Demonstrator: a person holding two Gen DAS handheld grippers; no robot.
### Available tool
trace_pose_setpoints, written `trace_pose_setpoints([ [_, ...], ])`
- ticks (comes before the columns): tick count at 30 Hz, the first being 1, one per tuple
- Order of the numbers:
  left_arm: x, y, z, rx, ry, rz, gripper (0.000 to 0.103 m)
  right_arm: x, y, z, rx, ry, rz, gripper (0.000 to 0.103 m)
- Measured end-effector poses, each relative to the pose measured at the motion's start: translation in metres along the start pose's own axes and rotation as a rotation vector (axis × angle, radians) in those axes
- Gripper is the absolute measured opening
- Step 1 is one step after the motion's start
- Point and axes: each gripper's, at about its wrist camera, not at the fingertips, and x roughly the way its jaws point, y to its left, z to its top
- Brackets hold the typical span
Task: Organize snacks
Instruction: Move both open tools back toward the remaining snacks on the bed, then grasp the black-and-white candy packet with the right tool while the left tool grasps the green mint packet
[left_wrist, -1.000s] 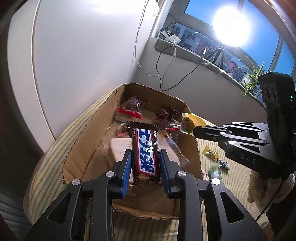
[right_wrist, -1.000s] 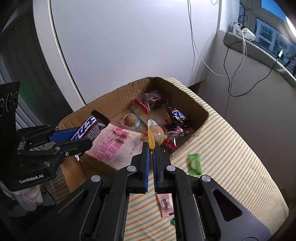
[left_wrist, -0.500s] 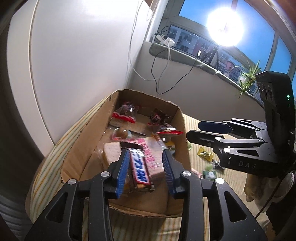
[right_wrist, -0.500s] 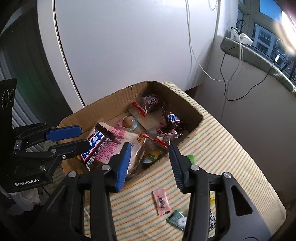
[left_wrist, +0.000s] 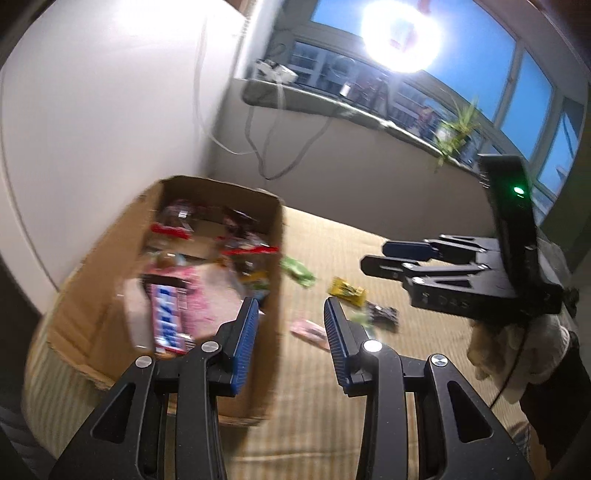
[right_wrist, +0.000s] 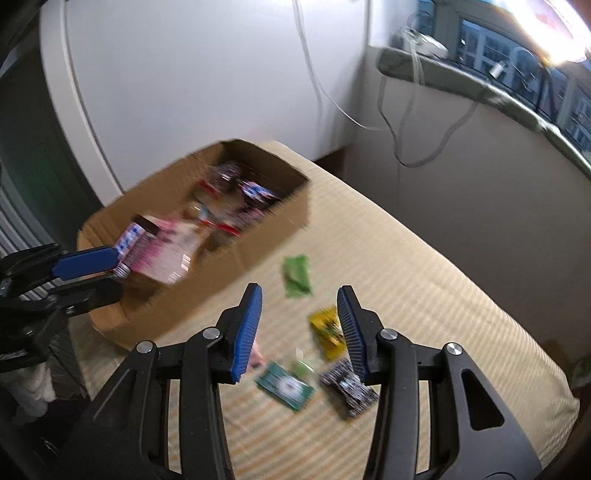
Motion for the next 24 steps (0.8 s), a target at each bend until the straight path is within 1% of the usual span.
trace_pose_setpoints([
  [2, 0.007, -0.013, -0.004, 0.022, 0.022, -0.02, 0.036, 0.004, -0.014, -0.009, 0.025, 0.027, -0.011, 0.045],
  [4, 0.016, -0.025, -0.009, 0.036, 0.049, -0.043, 0.036, 0.01, -0.025, -0.019, 0.049, 0.056, -0.028, 0.05],
  [6, 0.023, -0.035, -0.013, 0.053, 0.077, -0.065, 0.036, 0.014, -0.033, -0.028, 0.058, 0.072, -0.029, 0.058],
  [7, 0.027, -0.04, -0.016, 0.062, 0.09, -0.07, 0.039, 0.016, -0.036, -0.032, 0.063, 0.08, -0.019, 0.059],
  [8, 0.031, -0.045, -0.018, 0.073, 0.103, -0.077, 0.045, 0.018, -0.039, -0.035, 0.066, 0.085, -0.013, 0.06],
  [10, 0.04, -0.056, -0.023, 0.096, 0.133, -0.091, 0.05, 0.023, -0.044, -0.042, 0.07, 0.103, -0.002, 0.061],
  [12, 0.051, -0.064, -0.027, 0.118, 0.159, -0.095, 0.05, 0.028, -0.048, -0.047, 0.071, 0.12, 0.007, 0.061],
  [15, 0.064, -0.069, -0.029, 0.118, 0.187, -0.101, 0.05, 0.034, -0.05, -0.053, 0.065, 0.135, 0.022, 0.061],
  [21, 0.086, -0.074, -0.029, 0.136, 0.211, -0.094, 0.05, 0.043, -0.05, -0.059, 0.045, 0.154, 0.035, 0.061],
  [24, 0.095, -0.077, -0.03, 0.161, 0.22, -0.089, 0.05, 0.05, -0.051, -0.059, 0.041, 0.167, 0.05, 0.061],
])
